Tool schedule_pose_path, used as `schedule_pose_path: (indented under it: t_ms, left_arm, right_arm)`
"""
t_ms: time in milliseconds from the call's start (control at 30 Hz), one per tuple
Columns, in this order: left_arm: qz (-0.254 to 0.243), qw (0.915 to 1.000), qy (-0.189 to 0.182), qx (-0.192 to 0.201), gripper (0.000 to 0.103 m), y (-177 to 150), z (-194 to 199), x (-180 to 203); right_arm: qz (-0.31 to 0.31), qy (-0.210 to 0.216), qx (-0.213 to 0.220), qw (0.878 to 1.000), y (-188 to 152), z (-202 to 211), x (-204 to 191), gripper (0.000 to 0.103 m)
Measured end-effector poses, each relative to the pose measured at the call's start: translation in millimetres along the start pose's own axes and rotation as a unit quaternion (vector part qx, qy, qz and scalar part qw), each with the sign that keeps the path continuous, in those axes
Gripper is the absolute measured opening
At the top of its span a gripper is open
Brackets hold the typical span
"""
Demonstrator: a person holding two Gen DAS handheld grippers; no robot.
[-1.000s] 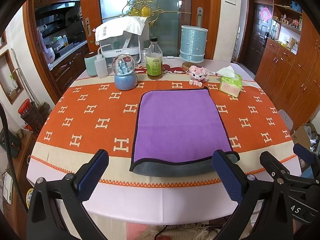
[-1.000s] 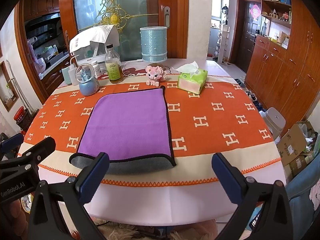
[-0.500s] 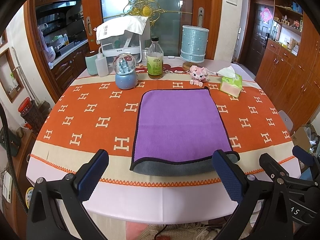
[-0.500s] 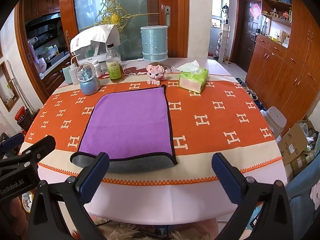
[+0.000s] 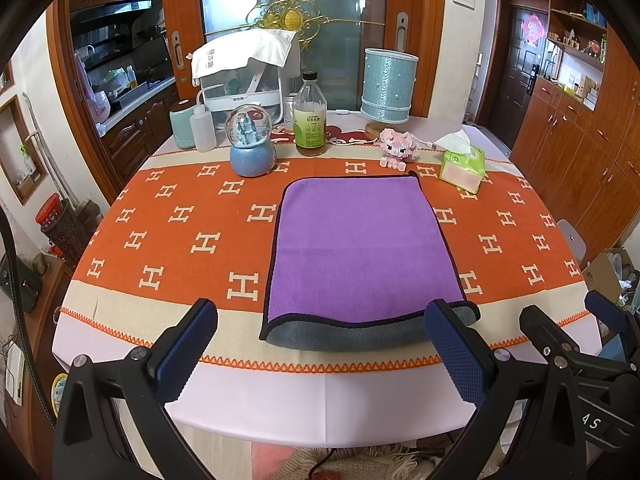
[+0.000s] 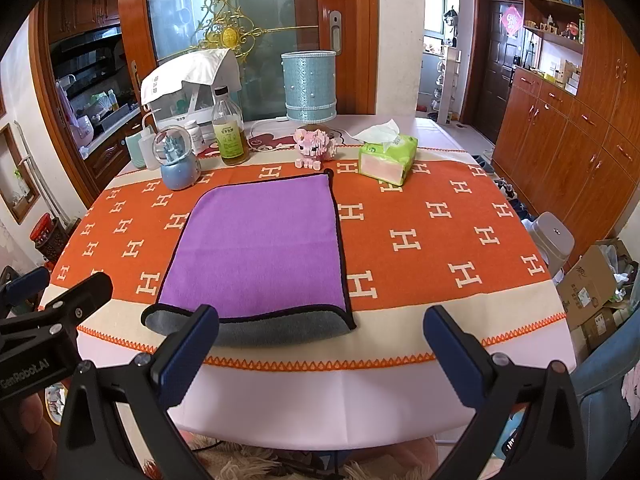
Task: Fold towel
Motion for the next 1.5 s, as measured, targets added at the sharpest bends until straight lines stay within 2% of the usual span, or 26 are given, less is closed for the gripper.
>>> schedule_pose_path:
  t_ms: [700,1067,1300,1500]
  left_arm:
    - [0.004,0.9999,0.006,-0.009,0.103,4,-9,-5]
    - [-0.003,0.9999,0.013,0.004,0.103,20,-9,-9]
    - [-0.010,0.9998,0.015,0.011,0.103,19,-11,-8]
    - [-0.016,0.9997,-0.017,0.003,0.102,21,-21,-6]
  right_arm:
    - [0.001,0.009,-0.001,1.000,3,-2,-4,0.102]
    - [0.004,0.012,0.010,1.000,11,-4,-1,0.101]
    - [0.010,0.014,0.019,1.000,14,-5,-1,0.100]
    - [0.017,0.014,0.027,0.999,17,-8,1,0.099]
Point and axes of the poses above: each gripper's, at about its wrist camera, not at the fingertips, and z roughly against the way its jaws point, x to its right, y to its top, the point moved 6 cm from there along -z, roughly the way its jaws point, and after that the axes turned 5 degrees about -x, right-handed, at the moved point
